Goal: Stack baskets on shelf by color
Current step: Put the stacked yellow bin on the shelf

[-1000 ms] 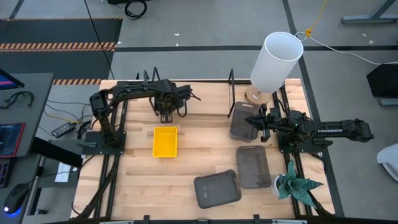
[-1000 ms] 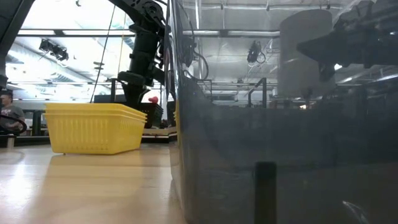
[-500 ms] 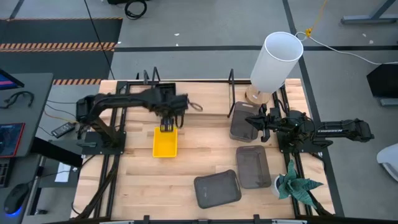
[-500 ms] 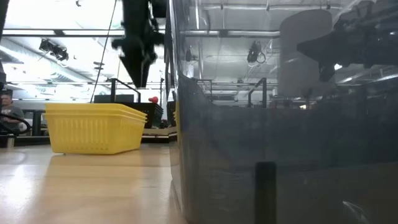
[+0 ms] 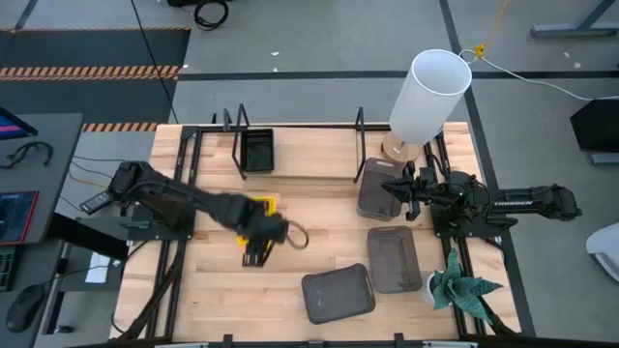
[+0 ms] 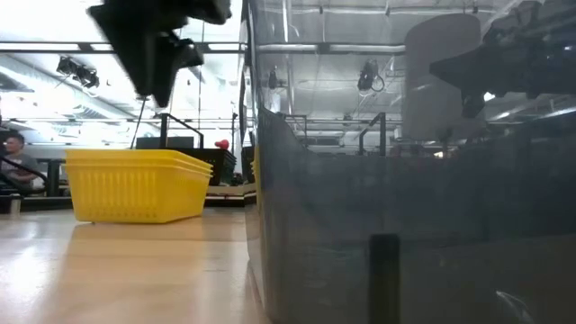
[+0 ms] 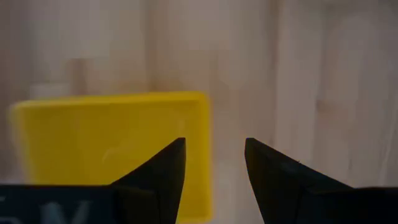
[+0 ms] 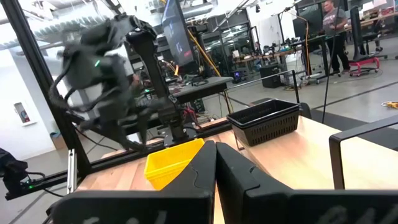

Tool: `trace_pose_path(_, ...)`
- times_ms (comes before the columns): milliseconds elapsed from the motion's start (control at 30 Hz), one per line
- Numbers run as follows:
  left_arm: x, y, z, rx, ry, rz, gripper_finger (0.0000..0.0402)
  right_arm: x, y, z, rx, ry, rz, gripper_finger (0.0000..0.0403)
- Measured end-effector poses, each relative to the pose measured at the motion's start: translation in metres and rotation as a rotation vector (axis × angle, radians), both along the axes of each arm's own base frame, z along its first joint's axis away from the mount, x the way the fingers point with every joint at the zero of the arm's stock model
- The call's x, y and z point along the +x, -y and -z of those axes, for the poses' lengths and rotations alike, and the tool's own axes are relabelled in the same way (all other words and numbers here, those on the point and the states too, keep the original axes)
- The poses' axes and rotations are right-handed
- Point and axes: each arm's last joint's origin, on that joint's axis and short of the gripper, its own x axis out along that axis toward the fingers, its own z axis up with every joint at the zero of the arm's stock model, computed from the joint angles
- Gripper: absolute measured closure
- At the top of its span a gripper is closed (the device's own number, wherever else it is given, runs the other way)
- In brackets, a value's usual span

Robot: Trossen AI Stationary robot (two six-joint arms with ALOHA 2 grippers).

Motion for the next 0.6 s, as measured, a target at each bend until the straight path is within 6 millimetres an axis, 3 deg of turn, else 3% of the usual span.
trace_pose_path(167,-0.006,0.020,0.022,-0.024,0.029,-0.011,0.0230,0.000,0.000,0.000,0.000,0.000,0.000,0.0389)
trace_pose_path(433,-0.014,0.025,0.037,0.122,0.053,-0.089,0.0228,0.000,0.000,0.000,0.000,0.000,0.000,0.0389)
trace_pose_path(600,-0.021,0.026,0.059,0.111,0.055,-0.110,0.0230,0.000,0.000,0.000,0.000,0.000,0.000,0.0389)
